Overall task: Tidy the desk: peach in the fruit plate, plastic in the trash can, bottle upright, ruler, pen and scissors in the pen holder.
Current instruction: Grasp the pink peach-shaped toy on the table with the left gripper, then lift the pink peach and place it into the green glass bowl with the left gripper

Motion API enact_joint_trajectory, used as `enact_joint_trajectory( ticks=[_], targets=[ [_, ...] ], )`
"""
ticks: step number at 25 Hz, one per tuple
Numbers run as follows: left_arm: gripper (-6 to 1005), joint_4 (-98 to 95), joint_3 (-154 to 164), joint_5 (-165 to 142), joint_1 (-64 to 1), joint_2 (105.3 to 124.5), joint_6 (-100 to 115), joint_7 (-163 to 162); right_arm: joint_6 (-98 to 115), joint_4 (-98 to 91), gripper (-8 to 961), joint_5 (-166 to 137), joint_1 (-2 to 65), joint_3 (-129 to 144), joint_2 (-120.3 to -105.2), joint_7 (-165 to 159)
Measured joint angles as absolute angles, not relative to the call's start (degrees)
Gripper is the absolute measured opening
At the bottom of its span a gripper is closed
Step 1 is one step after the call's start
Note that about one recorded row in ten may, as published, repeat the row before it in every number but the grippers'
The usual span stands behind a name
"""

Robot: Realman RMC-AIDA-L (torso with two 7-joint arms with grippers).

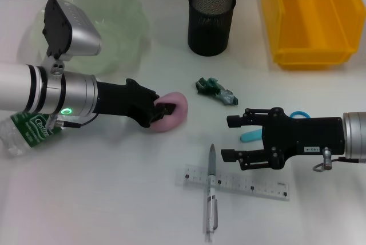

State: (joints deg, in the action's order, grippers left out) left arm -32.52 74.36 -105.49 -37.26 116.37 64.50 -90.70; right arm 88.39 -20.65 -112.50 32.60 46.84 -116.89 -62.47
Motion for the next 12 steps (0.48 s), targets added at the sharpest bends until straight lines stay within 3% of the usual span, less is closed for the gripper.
enact_joint_trajectory(
  ticks=[12],
  targets=[
    [63, -32.52, 64.38, -105.36, -36.55, 116.87, 70.60, -89.39, 87.89, -20.65, 776, -112.50, 32.53, 46.93, -116.89, -62.27]
  ],
)
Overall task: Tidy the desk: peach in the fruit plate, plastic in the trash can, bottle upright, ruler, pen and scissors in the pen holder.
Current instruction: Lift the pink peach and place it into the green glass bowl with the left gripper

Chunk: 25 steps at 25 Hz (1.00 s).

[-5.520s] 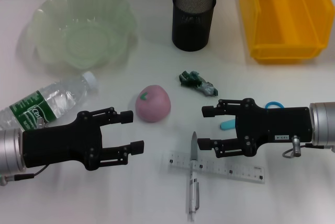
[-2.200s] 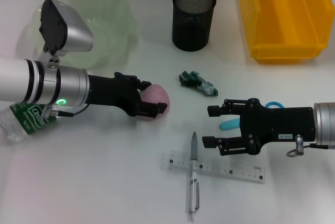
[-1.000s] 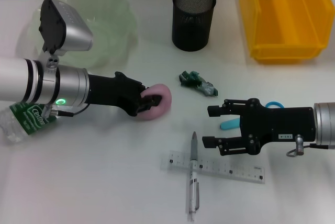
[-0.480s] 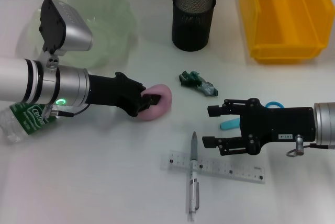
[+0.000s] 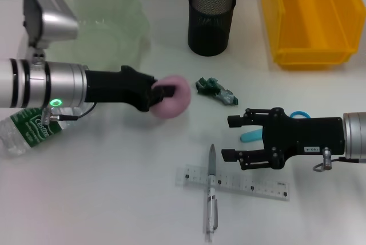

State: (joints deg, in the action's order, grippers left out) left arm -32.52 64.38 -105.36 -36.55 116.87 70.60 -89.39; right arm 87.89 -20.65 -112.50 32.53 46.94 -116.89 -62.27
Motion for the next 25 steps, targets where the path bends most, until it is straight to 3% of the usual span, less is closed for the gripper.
enact_joint_trajectory(
  ticks=[6, 25],
  targets=[
    [52, -32.04, 53.04, -104.35, -35.21, 118.48, 78.29, -83.01, 87.88, -20.65, 776, -112.49, 32.44, 46.93, -116.89, -62.22],
    [52, -9.42, 50.97, -79.71, -33.92, 119.13, 82.63, -45.30, 87.94, -20.72, 777, -112.50, 32.37, 46.93, -117.07, -62.22]
  ],
)
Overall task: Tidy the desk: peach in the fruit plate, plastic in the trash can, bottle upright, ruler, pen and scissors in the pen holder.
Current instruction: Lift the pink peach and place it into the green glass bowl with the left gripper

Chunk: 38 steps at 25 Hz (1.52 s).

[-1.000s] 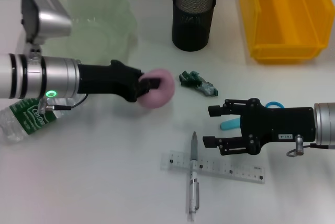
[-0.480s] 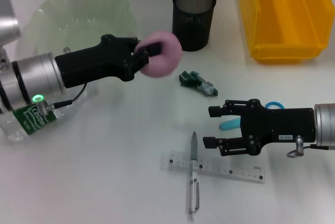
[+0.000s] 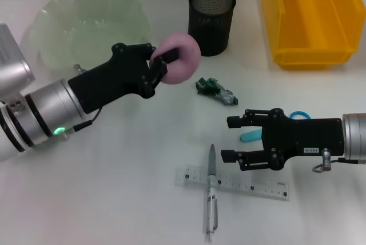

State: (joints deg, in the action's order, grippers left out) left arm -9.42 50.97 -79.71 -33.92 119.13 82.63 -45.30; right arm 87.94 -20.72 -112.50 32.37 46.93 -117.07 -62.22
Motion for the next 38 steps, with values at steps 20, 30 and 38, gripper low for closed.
enact_joint_trajectory(
  ticks=[20, 30, 38],
  targets=[
    [51, -8.05, 50.83, -74.74, -35.32, 119.18, 78.20, -42.98, 87.79, -20.74, 777, -112.47, 32.43, 46.48, -117.33, -62.22],
    [51, -8.22, 50.79, -52.95, -36.63, 119.18, 58.90, -37.44, 87.80, -20.75, 776, -112.33, 32.43, 46.46, -117.43, -62.33],
    [50, -8.17, 50.80, -50.54, -37.21, 119.18, 55.33, -36.89, 87.80, -21.26, 776, -112.32, 32.43, 46.40, -117.47, -62.58]
  ],
)
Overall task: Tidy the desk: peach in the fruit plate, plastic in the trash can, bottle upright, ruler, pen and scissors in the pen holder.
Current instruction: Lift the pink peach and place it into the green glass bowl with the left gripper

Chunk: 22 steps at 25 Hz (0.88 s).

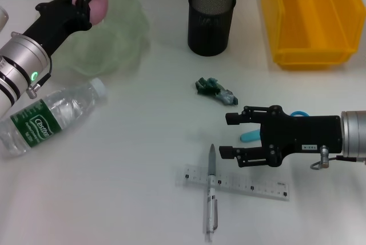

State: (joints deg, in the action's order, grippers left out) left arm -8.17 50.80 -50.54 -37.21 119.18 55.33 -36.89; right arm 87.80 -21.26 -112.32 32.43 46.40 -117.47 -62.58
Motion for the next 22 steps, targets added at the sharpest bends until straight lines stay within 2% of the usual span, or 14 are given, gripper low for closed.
enact_joint_trajectory(
  ticks=[13, 18, 22],
  targets=[
    [51, -8.08, 50.90, -50.45, -37.31, 119.18, 54.57, -36.47, 87.80, -21.27, 776, -112.46, 32.43, 46.70, -117.45, -62.61],
    [215, -7.58, 50.84, -50.37, -37.25, 119.18, 54.51, -34.76, 87.80, -21.27, 777, -112.50, 32.43, 46.76, -117.42, -62.61],
    [302, -7.47, 50.81, -50.35, -37.34, 119.18, 54.42, -34.75, 87.80, -21.27, 777, -112.50, 32.43, 46.78, -117.42, -62.61]
  ],
)
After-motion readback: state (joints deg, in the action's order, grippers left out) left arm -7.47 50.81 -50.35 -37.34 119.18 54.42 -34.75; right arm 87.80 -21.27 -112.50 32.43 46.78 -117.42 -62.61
